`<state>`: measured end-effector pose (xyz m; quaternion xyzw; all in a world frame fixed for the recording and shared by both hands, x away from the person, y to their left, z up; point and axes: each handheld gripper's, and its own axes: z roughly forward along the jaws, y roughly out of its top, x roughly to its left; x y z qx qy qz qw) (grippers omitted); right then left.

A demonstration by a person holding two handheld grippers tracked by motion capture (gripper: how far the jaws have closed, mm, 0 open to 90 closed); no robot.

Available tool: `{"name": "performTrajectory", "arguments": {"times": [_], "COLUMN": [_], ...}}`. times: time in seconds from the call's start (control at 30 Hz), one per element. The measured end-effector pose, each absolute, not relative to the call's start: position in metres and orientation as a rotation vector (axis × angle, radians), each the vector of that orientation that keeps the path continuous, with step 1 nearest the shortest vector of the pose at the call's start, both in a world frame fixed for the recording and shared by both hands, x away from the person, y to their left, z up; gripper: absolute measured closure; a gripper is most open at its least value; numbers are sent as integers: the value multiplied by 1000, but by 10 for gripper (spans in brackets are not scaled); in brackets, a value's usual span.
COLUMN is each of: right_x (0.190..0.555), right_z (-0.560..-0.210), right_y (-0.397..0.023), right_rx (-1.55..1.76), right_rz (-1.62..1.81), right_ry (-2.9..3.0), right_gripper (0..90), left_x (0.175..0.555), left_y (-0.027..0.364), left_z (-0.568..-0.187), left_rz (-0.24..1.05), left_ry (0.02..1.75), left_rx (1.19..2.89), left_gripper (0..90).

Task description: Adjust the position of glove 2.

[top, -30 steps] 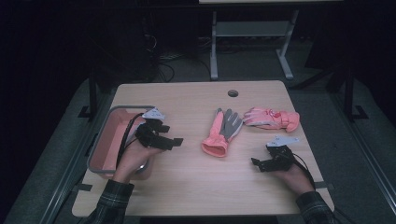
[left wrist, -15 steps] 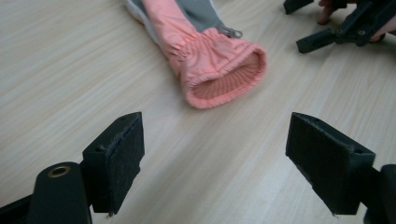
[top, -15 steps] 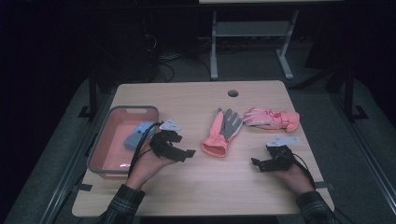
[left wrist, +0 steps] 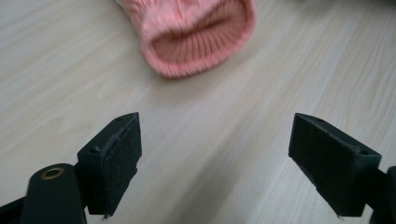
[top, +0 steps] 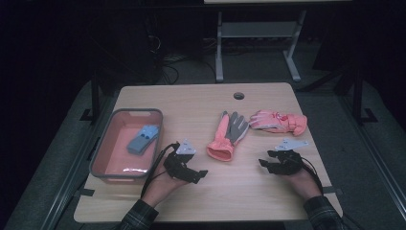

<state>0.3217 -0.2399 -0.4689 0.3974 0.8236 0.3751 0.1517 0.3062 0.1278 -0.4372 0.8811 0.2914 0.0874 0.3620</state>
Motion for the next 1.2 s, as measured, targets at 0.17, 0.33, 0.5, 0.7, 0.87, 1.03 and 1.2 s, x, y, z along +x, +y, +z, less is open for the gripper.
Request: {"name": "performTrajectory", "arguments": {"times": [0.17, 0.33, 0.5, 0.7, 0.87, 1.03, 1.2], "right_x": [322, 325, 334, 348, 365, 380, 388], "right_z": [-455, -446, -436, -424, -420, -419, -426], "right_y": [-230, -213, -200, -179, -160, -141, -123], "right_rx": [1102, 1061, 1028, 994, 997, 1000, 994], "right_rz": [1139, 1156, 1204, 1251, 1275, 1277, 1256], "right_ry": [2385, 2435, 2457, 2471, 2482, 2505, 2549], "right_gripper": [800, 899, 899, 899, 900, 899, 899], "left_x": [299, 293, 288, 285, 286, 285, 286], "left_y": [128, 129, 129, 134, 134, 134, 134], "left_z": [-451, -465, -471, -477, -477, -477, -477], "left_rz": [245, 253, 281, 288, 295, 291, 292], "left_ry": [750, 743, 714, 698, 692, 697, 691], "left_rx": [2288, 2322, 2325, 2254, 2255, 2251, 2258], "left_gripper": [144, 133, 124, 124, 126, 126, 126]}}
